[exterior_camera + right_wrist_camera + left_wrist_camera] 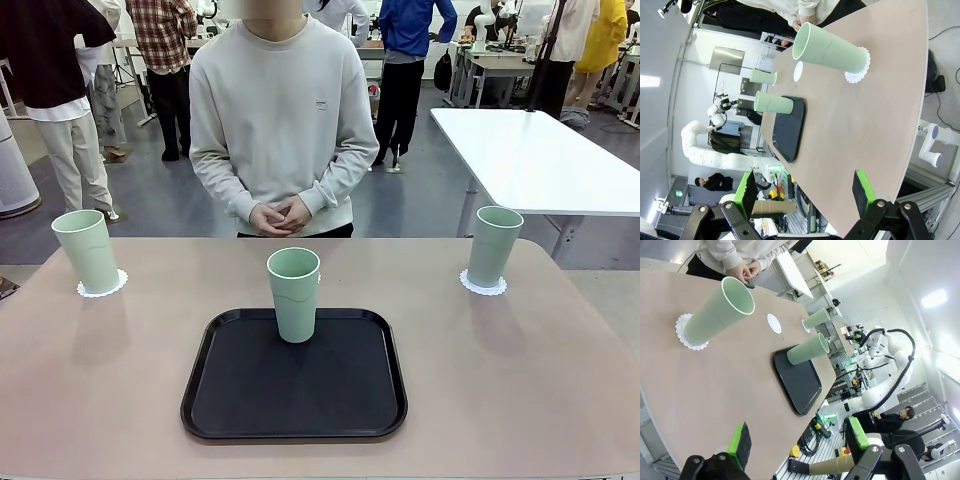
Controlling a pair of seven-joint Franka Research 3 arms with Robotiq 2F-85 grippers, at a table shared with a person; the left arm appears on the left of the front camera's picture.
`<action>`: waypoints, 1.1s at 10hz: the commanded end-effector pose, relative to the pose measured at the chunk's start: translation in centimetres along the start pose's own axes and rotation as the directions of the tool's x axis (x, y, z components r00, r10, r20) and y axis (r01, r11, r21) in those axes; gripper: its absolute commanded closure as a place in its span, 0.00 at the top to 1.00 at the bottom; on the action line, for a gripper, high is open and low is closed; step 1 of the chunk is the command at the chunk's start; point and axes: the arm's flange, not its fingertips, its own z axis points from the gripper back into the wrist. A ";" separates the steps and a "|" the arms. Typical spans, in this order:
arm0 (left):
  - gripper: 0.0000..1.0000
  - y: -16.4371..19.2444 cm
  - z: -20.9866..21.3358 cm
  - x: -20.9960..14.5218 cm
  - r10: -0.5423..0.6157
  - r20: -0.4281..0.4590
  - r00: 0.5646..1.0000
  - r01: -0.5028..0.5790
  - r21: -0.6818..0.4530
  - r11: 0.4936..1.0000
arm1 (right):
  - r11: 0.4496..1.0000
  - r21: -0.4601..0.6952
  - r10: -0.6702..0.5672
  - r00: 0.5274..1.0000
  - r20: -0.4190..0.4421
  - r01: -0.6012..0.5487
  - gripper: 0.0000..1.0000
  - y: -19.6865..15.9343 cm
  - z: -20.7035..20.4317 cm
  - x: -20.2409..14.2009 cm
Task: Place coasters on the table and set cups on them.
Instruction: Take one Reusable plastic cup from the Flat Tray and place it on a coaster set by the human.
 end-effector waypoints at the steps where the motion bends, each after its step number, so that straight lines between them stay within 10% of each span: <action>1: 1.00 -0.2 0.2 -0.1 -0.001 0.001 1.000 0.001 -0.008 1.000 | 1.000 0.006 0.003 1.000 -0.006 -0.003 1.00 0.2 0.1 0.0; 4: 1.00 -0.2 0.2 -0.1 -0.001 0.001 1.000 0.001 -0.008 1.000 | 1.000 0.000 0.000 1.000 0.000 0.000 1.00 0.0 0.0 0.0; 7: 1.00 -0.2 0.2 -0.1 -0.001 0.001 1.000 0.001 -0.008 1.000 | 0.945 -0.132 0.271 0.942 -0.197 -0.300 1.00 12.3 -6.8 4.7; 11: 1.00 -0.2 0.2 -0.1 -0.001 0.001 1.000 0.001 -0.008 1.000 | 0.593 -0.194 0.607 0.592 -0.530 -0.781 1.00 26.7 -21.8 6.3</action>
